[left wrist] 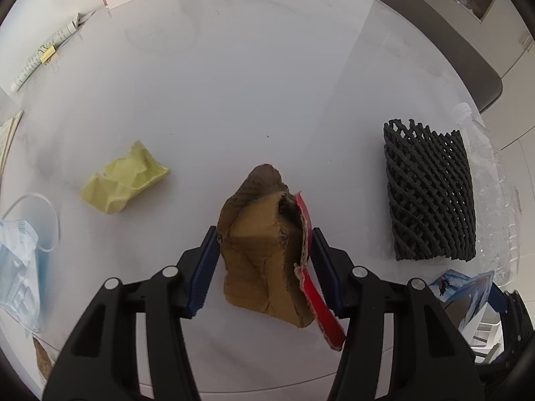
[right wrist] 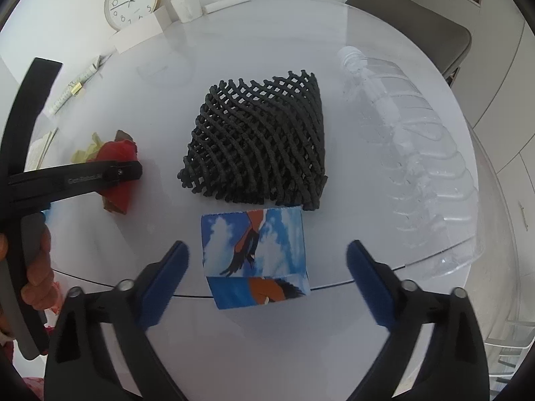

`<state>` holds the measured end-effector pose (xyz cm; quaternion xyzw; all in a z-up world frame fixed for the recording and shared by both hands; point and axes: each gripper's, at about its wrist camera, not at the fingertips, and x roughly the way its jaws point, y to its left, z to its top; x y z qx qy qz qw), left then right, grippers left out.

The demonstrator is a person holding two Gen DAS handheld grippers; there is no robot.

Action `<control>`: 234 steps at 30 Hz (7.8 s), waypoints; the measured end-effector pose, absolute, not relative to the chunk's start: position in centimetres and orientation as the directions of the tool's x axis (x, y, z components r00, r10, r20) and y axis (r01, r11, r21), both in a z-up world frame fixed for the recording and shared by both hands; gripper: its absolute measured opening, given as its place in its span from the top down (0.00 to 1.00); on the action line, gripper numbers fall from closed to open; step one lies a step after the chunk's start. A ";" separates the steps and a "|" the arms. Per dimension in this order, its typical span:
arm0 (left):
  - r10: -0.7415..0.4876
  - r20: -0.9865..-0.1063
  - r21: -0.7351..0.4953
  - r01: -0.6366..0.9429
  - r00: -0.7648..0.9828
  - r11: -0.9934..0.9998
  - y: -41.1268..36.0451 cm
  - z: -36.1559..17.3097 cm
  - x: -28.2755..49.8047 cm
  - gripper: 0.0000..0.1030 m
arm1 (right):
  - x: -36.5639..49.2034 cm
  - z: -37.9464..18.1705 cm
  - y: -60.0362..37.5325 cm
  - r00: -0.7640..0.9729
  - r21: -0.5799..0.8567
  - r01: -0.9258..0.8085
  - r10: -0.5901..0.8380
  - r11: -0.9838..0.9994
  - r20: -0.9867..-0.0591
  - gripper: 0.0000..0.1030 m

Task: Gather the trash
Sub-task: 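Grasp the blue picture box with the right tool while the left grasps the brown bag, then carry box and brown bag over the bin and open both tools, then move both tools back over the table toward the yellow paper, then grasp the yellow crumpled paper with the left tool and lift it, then grasp the black mesh net with the right tool and lift it, then carry yellow paper and black net over the bin and open both tools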

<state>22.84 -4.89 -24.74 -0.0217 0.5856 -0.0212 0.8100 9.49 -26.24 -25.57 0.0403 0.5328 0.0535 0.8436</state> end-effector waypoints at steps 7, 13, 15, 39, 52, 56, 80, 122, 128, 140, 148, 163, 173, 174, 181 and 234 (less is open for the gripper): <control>-0.059 -0.932 -0.041 0.059 0.358 0.997 -4.9 -22.0 20.8 0.48 | 9.8 -25.9 -26.3 0.406 0.151 -0.051 0.159 0.987 -0.900 0.51; -0.100 -0.925 -0.057 0.126 0.367 0.990 -6.7 -19.6 19.0 0.48 | 8.1 -24.2 -26.5 0.430 0.165 -0.053 0.172 0.985 -0.886 0.51; -0.116 -0.921 -0.059 0.159 0.372 0.985 -6.9 -18.4 18.0 0.48 | 7.1 -23.3 -26.8 0.445 0.165 -0.054 0.172 0.985 -0.879 0.51; -0.380 -0.907 -0.176 0.659 0.180 0.731 -24.7 -16.9 0.7 0.48 | -14.9 -19.9 -40.5 0.485 0.166 0.329 -0.016 0.930 -0.874 0.51; -0.350 -0.929 -0.177 0.689 0.119 0.703 -30.6 -20.2 -4.8 0.48 | -19.3 -21.0 -45.6 0.461 0.161 0.376 -0.034 0.912 -0.887 0.51; -0.339 -0.934 -0.170 0.689 0.116 0.705 -31.2 -20.9 -5.4 0.47 | -19.7 -21.1 -45.9 0.460 0.161 0.366 -0.028 0.917 -0.887 0.51; -0.298 -0.913 -0.107 0.543 0.277 0.833 -22.0 -16.1 -2.5 0.19 | -17.3 -24.1 -41.6 0.429 0.241 0.281 0.103 0.929 -0.897 0.51; -0.134 -0.907 -0.093 0.121 0.398 0.988 2.7 -15.4 13.6 0.18 | 1.4 -16.0 -25.9 0.515 0.202 0.060 0.143 0.977 -0.845 0.02; -0.118 -0.920 -0.081 0.115 0.374 0.990 4.1 -17.8 17.3 0.18 | 5.3 -17.0 -24.7 0.493 0.200 0.053 0.149 0.978 -0.857 0.02; -0.106 -0.929 -0.073 0.106 0.355 0.992 4.7 -23.0 24.5 0.18 | 11.8 -19.9 -25.2 0.430 0.194 0.079 0.142 0.978 -0.892 0.02; -0.077 -0.942 -0.052 0.084 0.328 0.995 4.1 -25.9 26.5 0.18 | 14.3 -21.3 -25.8 0.396 0.174 0.078 0.129 0.982 -0.909 0.02; -0.075 -0.943 -0.061 0.053 0.325 0.997 3.9 -26.5 26.9 0.52 | 16.6 -23.1 -26.1 0.362 0.168 0.077 0.129 0.983 -0.923 0.02; -0.109 -0.923 -0.096 0.054 0.370 0.994 4.1 -24.3 25.7 0.56 | 19.2 -25.8 -24.6 0.335 0.134 0.098 0.094 0.986 -0.937 0.02; -0.113 -0.921 -0.100 0.054 0.373 0.993 4.0 -23.9 25.4 0.56 | 19.5 -26.1 -24.5 0.332 0.130 0.102 0.089 0.986 -0.939 0.02; -0.138 -0.909 -0.121 0.067 0.392 0.990 3.8 -22.2 24.4 0.56 | 21.2 -27.7 -24.5 0.308 0.113 0.118 0.072 0.987 -0.949 0.07; -0.414 -0.874 -0.162 0.651 0.254 0.742 -21.3 -15.7 -1.3 0.54 | -14.7 -16.1 -38.1 0.556 0.172 0.291 -0.020 0.941 -0.831 0.86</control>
